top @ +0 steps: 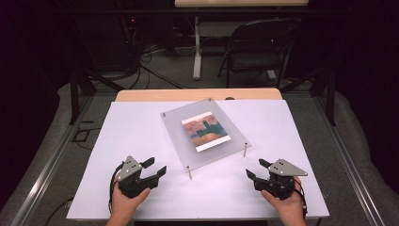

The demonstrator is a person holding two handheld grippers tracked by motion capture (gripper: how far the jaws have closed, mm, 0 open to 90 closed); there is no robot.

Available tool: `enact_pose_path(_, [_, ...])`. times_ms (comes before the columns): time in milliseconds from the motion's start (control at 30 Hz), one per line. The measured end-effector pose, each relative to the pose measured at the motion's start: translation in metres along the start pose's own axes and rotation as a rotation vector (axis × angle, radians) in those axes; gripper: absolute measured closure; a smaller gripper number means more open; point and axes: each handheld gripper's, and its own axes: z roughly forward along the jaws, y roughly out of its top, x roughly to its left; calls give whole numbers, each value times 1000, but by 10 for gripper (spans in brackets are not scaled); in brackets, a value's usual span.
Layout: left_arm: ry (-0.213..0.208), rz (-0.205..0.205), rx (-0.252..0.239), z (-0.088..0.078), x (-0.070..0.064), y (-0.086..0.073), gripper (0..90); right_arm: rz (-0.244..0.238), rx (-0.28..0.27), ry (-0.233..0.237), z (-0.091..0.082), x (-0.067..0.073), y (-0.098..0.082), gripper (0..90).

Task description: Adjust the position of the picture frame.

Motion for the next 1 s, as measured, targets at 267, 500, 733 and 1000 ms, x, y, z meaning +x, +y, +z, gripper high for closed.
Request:
enact_pose_path(267, [-19, -9, 26, 1, -2, 0, 428, 1, 32, -9, 2, 1, 0, 399])
enact_pose_path(500, [3, -80, 72, 4, -3, 2, 284, 29, 16, -15, 0, -3, -1, 391])
enact_pose_path(733, [-36, -50, 91, 7, -7, 0, 321, 34, 22, -5, 0, -3, -1, 402])
enact_pose_path(1000, [-32, -38, 77, 7, -15, 0, 388, 8, 34, 4, 2, -1, 1, 452])
